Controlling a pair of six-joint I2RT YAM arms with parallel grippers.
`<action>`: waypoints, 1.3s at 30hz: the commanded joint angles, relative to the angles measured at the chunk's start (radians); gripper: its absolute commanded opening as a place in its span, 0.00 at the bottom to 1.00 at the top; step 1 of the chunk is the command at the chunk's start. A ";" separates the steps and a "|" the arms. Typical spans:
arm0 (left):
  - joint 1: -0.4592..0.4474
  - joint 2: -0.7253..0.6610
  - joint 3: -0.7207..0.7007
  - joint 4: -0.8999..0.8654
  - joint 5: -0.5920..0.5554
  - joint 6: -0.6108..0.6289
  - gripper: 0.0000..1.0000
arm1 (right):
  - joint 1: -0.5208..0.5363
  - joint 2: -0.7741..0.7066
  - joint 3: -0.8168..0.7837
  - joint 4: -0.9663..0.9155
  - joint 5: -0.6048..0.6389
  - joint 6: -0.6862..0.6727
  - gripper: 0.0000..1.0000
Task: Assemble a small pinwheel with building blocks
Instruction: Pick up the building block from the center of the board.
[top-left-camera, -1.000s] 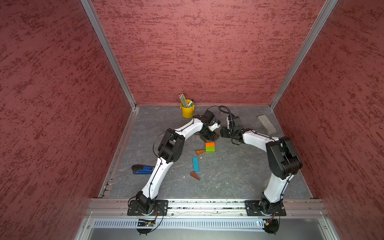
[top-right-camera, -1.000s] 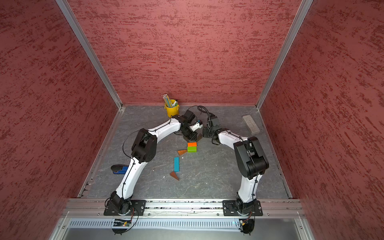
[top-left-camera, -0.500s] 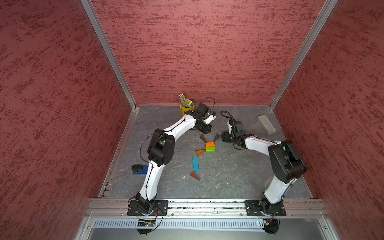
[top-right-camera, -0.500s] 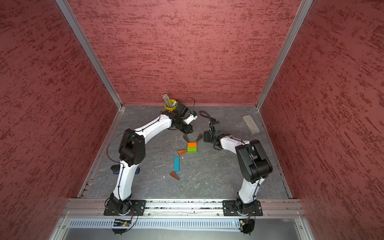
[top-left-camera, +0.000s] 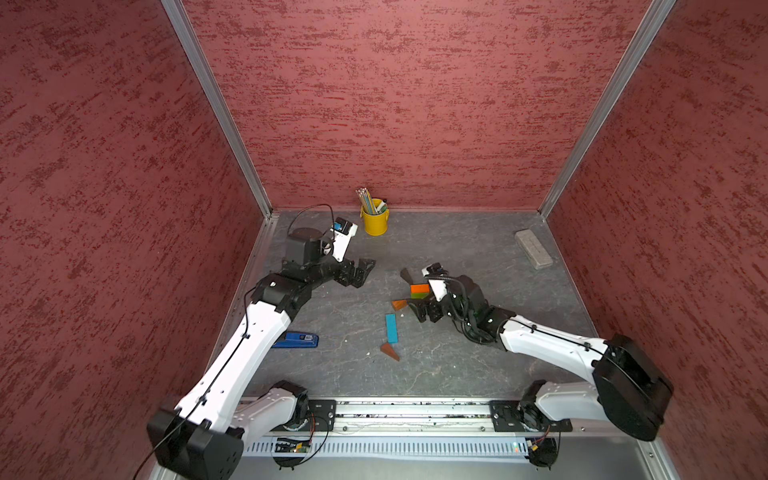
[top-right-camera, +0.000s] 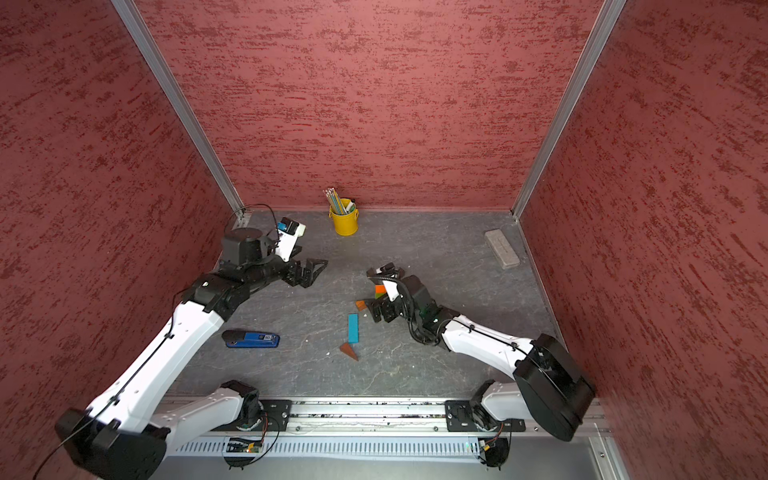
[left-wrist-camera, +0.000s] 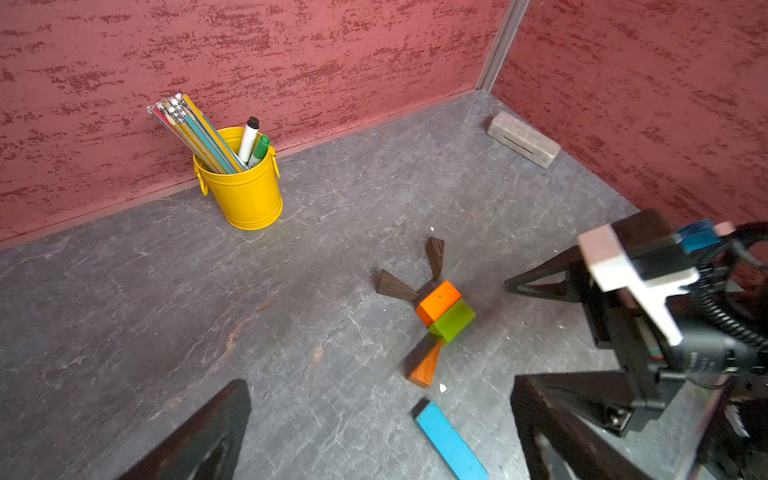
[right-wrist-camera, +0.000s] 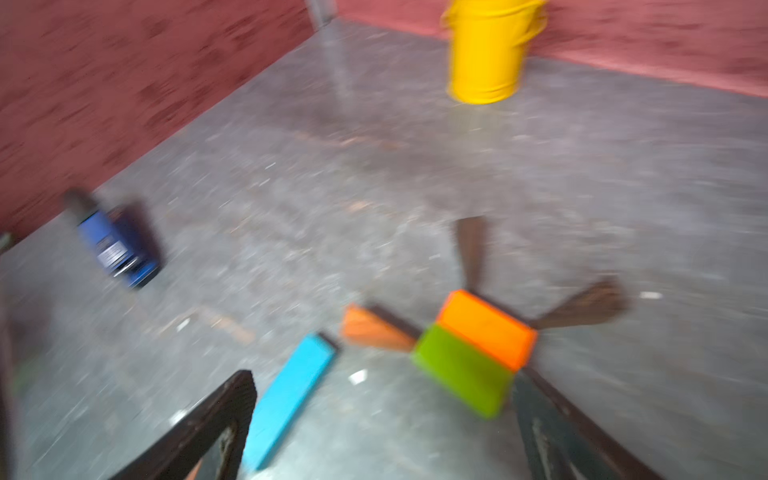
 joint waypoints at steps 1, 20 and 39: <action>-0.004 -0.108 -0.047 -0.051 -0.003 -0.059 1.00 | 0.019 -0.042 -0.090 0.145 0.082 0.085 0.99; 0.010 -0.342 -0.029 -0.212 -0.141 0.008 1.00 | 0.321 0.136 0.056 -0.117 0.061 0.011 0.64; 0.013 -0.437 -0.090 -0.173 -0.187 -0.029 1.00 | 0.338 0.344 0.201 -0.232 -0.031 -0.168 0.52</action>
